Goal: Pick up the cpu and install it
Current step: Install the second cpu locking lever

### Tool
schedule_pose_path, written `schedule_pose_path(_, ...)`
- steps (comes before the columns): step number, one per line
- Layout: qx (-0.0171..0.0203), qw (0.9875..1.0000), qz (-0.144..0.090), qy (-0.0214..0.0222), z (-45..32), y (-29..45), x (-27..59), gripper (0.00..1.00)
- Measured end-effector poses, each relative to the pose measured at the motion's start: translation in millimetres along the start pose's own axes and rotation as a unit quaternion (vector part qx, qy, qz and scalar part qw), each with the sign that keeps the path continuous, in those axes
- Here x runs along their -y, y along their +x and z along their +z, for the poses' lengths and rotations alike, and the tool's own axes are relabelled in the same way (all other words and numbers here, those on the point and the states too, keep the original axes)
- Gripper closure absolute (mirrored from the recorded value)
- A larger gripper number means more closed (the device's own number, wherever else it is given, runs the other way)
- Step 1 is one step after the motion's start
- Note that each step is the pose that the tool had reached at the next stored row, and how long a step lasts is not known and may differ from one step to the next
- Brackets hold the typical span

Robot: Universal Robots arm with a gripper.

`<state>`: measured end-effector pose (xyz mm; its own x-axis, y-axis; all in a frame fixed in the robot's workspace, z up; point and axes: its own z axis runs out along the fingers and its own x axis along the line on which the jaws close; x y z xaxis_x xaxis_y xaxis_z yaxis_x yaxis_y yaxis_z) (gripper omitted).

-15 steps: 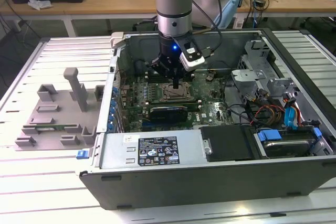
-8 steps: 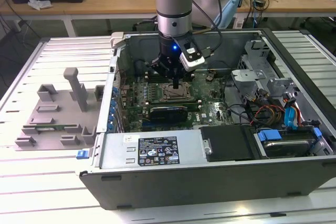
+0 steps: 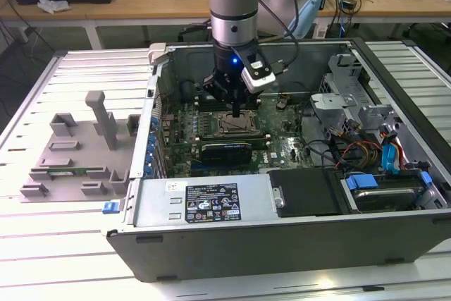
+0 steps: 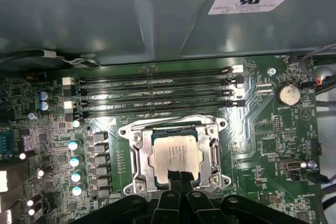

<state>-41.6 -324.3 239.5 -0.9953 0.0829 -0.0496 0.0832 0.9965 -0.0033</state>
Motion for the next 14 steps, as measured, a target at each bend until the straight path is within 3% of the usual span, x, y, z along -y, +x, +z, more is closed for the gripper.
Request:
schedule_pose_path(2,0.0000,1.0000,0.000,0.0003,-7.8,-0.4,0.0,0.89)
schedule_pose_path(5,0.0000,1.0000,0.000,0.0006,-9.5,-0.5,1.0,0.89)
schedule_pose_path(14,0.0001,1.0000,0.000,0.0005,-9.1,-3.2,33.3,0.89)
